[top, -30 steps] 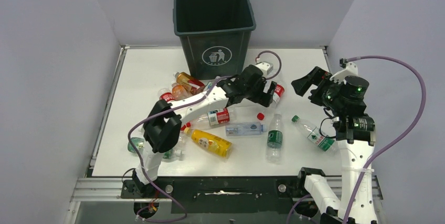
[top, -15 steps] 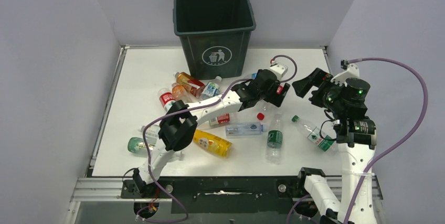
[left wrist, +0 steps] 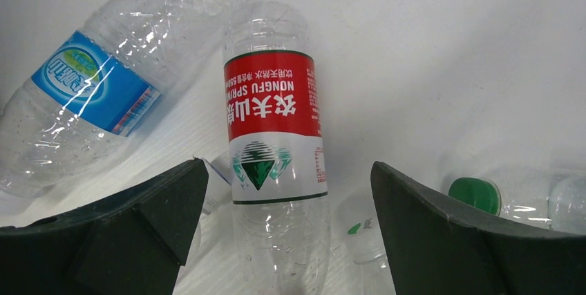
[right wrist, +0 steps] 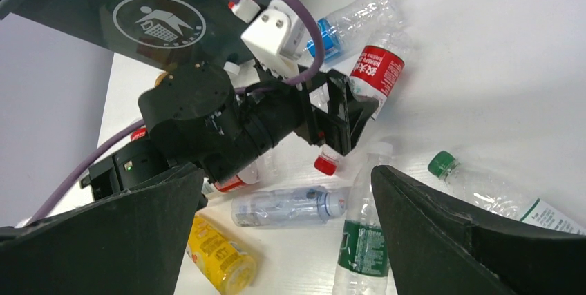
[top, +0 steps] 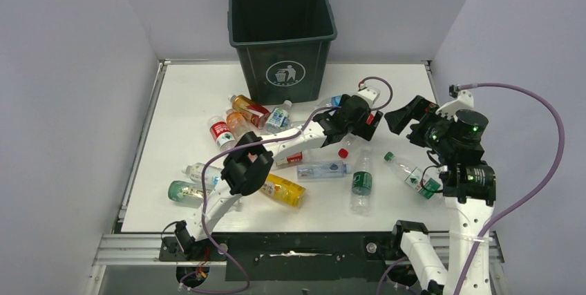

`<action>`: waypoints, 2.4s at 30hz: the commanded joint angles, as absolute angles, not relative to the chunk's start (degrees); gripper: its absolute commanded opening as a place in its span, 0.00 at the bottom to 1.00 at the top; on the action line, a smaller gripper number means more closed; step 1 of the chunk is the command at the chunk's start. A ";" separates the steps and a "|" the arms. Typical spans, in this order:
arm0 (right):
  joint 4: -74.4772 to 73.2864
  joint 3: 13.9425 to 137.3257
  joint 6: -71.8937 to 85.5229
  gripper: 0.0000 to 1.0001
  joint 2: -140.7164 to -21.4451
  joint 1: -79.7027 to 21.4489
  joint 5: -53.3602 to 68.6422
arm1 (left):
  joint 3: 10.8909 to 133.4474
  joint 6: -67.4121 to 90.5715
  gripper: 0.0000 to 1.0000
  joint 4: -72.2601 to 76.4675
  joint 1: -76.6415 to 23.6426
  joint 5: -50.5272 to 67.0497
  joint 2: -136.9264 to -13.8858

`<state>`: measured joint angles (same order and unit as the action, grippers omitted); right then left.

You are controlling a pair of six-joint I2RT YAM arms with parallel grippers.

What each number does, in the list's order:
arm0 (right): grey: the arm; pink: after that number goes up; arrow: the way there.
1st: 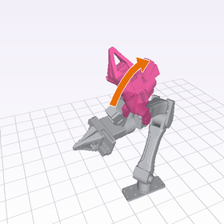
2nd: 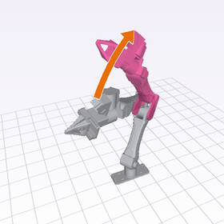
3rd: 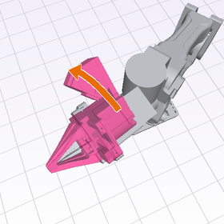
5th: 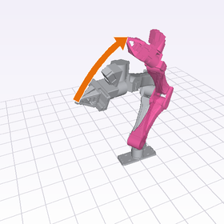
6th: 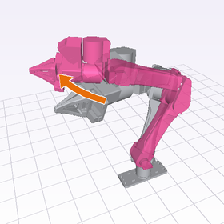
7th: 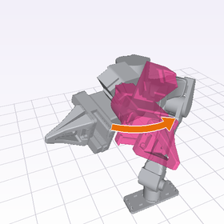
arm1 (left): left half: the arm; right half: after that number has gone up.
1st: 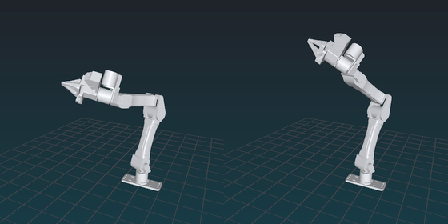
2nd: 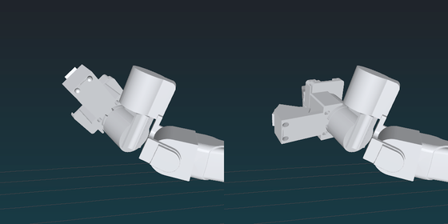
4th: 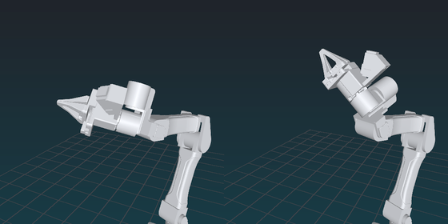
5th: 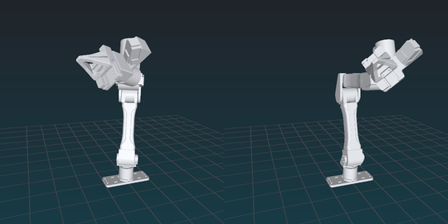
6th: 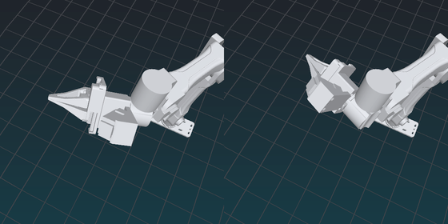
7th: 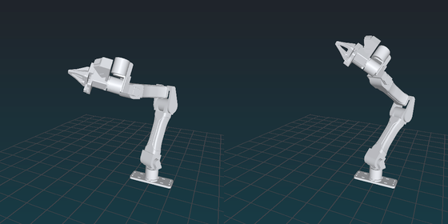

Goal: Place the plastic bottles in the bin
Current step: Pick up the plastic bottle at the center of the board.

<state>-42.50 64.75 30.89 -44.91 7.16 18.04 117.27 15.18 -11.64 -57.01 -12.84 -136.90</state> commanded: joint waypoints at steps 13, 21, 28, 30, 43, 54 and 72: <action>-45.85 57.03 31.20 0.98 -35.86 7.50 20.65 | 116.94 14.50 0.90 -4.92 -56.91 -15.59 -137.76; -46.14 55.58 31.16 0.98 -34.74 7.47 20.88 | 116.74 14.41 0.90 -4.83 -56.87 -16.53 -139.49; -46.01 55.14 31.13 0.98 -34.36 7.54 21.01 | 117.39 14.41 0.89 -5.05 -56.82 -16.53 -140.99; -45.84 54.95 31.20 0.98 -34.41 7.55 21.15 | 117.59 14.41 0.89 -5.18 -56.78 -16.52 -141.30; -45.46 54.64 31.38 0.98 -34.67 7.49 21.30 | 116.50 14.75 0.70 -5.07 -56.60 -15.31 -141.20; -44.93 53.55 31.90 0.98 -34.42 7.48 21.54 | 114.53 15.29 0.51 -5.00 -56.52 -13.89 -137.60; -45.21 53.39 32.38 0.98 -33.83 7.50 21.58 | 113.42 14.53 0.51 -5.36 -54.17 -12.04 -126.32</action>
<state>-47.20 53.32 32.01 -34.59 7.16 20.60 113.69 14.81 -7.57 -55.11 -12.95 -133.64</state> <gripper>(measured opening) 0.979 0.570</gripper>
